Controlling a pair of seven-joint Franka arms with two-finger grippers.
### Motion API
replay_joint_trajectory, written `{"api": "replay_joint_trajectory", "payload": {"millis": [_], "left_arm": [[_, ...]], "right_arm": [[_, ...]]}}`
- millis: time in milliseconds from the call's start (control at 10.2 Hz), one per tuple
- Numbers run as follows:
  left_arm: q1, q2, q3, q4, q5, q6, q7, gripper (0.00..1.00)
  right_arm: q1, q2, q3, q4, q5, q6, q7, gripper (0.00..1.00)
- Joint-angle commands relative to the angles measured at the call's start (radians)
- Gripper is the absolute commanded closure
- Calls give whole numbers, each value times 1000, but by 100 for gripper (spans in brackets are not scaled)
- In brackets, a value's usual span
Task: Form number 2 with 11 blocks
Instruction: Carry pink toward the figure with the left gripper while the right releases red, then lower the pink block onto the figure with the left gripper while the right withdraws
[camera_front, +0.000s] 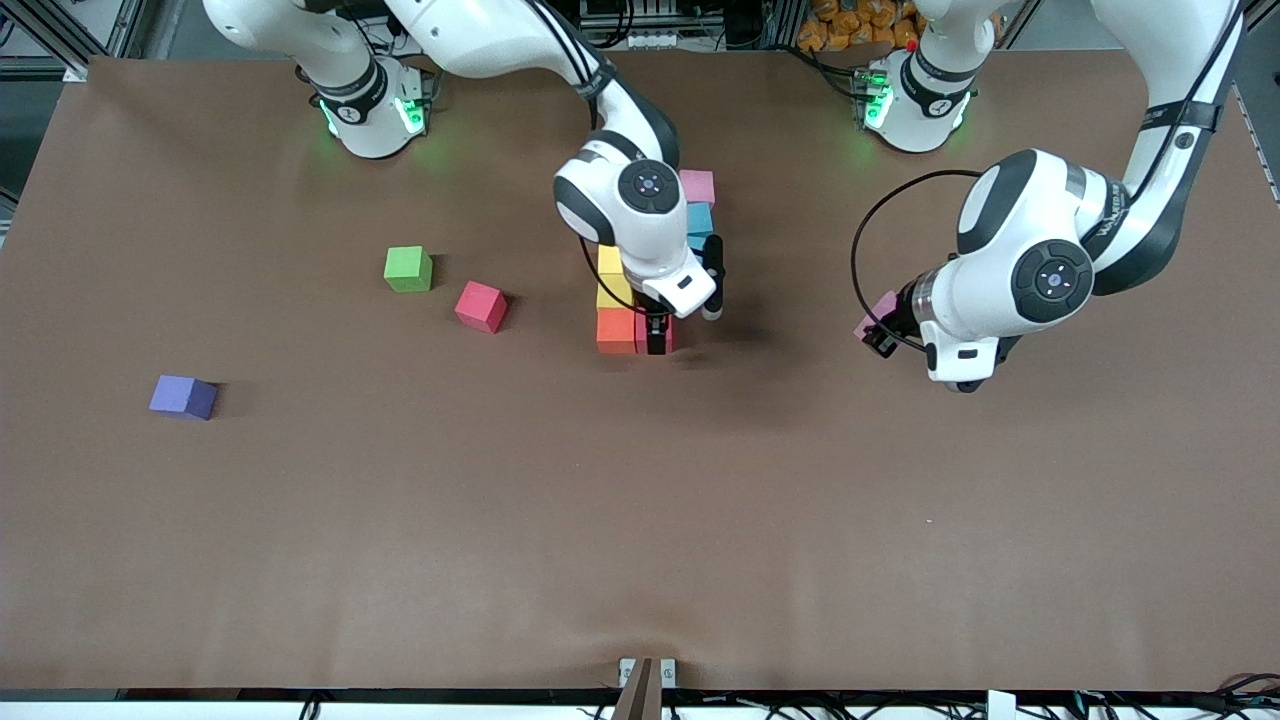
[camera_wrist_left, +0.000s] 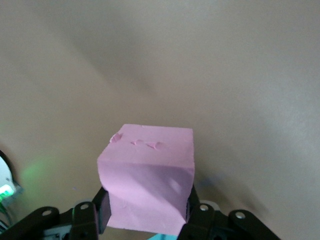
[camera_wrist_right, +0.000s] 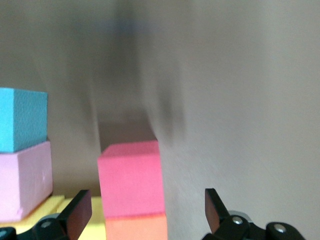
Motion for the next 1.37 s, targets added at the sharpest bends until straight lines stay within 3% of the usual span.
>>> {"api": "replay_joint_trajectory", "payload": {"millis": [0, 686, 1079, 1275], "left_arm": [[3, -17, -35, -110, -14, 152, -192, 62], [-136, 15, -39, -269, -20, 528, -733, 61], [-242, 117, -33, -212, -11, 592, -883, 59], [-270, 177, -32, -133, -10, 557, -883, 60]], "right_arm": [[-77, -165, 11, -141, 3, -7, 5, 0], [-304, -302, -34, -175, -2, -62, 9, 0], [-461, -319, -29, -145, 1, -73, 130, 0], [-487, -284, -31, -51, 3, -113, 156, 0]]}}
